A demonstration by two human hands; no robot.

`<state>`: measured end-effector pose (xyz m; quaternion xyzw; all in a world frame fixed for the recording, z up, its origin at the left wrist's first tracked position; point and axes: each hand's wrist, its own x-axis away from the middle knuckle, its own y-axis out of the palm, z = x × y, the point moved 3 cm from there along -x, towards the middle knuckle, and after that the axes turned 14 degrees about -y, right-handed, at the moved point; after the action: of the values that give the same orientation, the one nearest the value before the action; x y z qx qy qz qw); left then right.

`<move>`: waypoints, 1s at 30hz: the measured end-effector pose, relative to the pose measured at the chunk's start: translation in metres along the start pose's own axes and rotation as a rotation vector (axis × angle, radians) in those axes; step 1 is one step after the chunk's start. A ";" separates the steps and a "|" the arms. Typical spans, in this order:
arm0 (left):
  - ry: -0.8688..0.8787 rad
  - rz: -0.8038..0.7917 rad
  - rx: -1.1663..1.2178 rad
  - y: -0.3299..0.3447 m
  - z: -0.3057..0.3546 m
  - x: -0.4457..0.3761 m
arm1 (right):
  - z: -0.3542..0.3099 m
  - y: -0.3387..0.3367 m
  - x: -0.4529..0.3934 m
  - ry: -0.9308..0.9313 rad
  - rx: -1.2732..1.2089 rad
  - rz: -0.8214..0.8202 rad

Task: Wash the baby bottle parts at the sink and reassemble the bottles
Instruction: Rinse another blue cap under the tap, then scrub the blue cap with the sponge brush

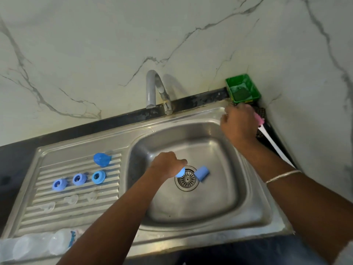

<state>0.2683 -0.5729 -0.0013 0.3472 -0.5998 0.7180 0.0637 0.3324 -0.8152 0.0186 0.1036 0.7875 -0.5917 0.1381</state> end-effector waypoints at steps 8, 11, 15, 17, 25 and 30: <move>-0.031 -0.089 0.168 0.014 -0.008 0.015 | 0.053 0.002 0.002 0.238 0.037 -0.248; -0.045 -0.186 0.302 0.023 -0.013 0.018 | 0.056 0.004 0.001 0.217 0.036 -0.284; -0.073 -0.240 0.377 0.033 -0.022 0.017 | 0.045 0.002 0.003 0.166 -0.004 -0.219; -0.083 -0.219 0.415 0.034 -0.025 0.014 | 0.033 0.002 0.007 0.069 -0.042 -0.213; -0.179 -0.347 1.097 0.031 -0.031 0.010 | -0.047 -0.001 0.037 -0.222 -0.187 -0.202; -0.300 -0.486 1.366 0.030 -0.042 0.019 | -0.100 -0.002 0.075 -0.249 -0.397 -0.231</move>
<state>0.2209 -0.5490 -0.0162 0.5269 0.0722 0.8419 -0.0917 0.2514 -0.7202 0.0212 -0.0896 0.8716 -0.4458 0.1833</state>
